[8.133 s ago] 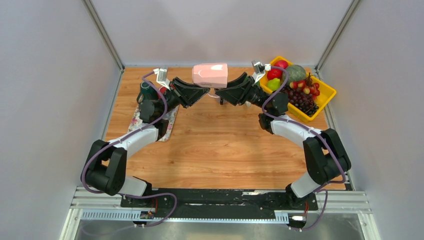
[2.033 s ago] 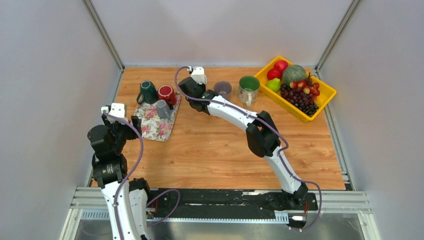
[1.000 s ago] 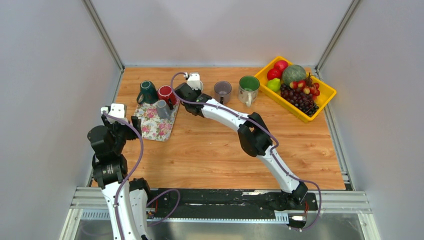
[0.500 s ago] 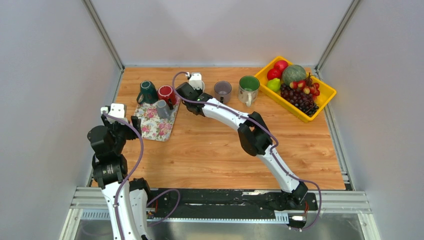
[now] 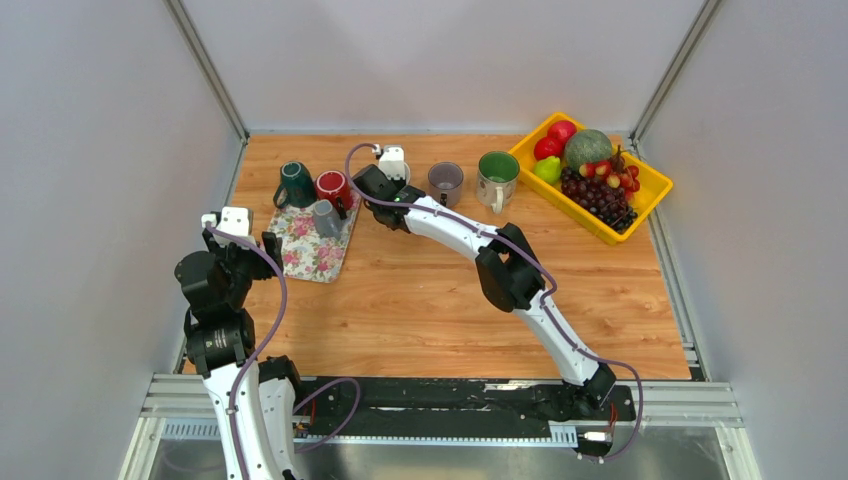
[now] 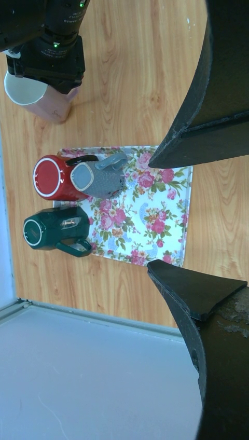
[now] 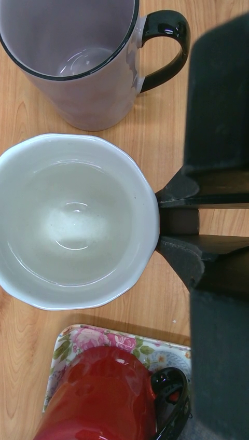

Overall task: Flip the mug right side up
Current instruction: Place the cup at the center of the board.

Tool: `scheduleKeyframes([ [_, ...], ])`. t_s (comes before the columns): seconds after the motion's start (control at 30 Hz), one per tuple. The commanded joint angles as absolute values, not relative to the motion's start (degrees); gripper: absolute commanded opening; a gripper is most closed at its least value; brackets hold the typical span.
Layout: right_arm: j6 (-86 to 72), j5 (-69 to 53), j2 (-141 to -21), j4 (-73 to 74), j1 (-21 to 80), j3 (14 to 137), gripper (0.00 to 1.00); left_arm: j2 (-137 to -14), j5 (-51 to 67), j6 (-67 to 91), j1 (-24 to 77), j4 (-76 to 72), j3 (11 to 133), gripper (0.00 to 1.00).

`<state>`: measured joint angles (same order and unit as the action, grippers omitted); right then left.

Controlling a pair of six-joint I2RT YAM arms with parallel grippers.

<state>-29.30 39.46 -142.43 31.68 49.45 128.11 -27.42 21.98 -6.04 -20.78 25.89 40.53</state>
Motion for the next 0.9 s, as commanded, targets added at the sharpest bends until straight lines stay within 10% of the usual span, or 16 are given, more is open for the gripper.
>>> scheduleKeyframes([
  [0.0, -30.48, 41.84, -139.2, 28.26, 49.46, 129.84, 0.04, -26.82, 22.4, -5.01, -21.62, 23.9, 40.28, 0.76],
  [0.87, -30.94, 40.53, -139.82, 28.66, 49.49, 129.81, 0.21, -26.73, 22.29, -4.99, -21.75, 23.82, 40.24, 0.76],
])
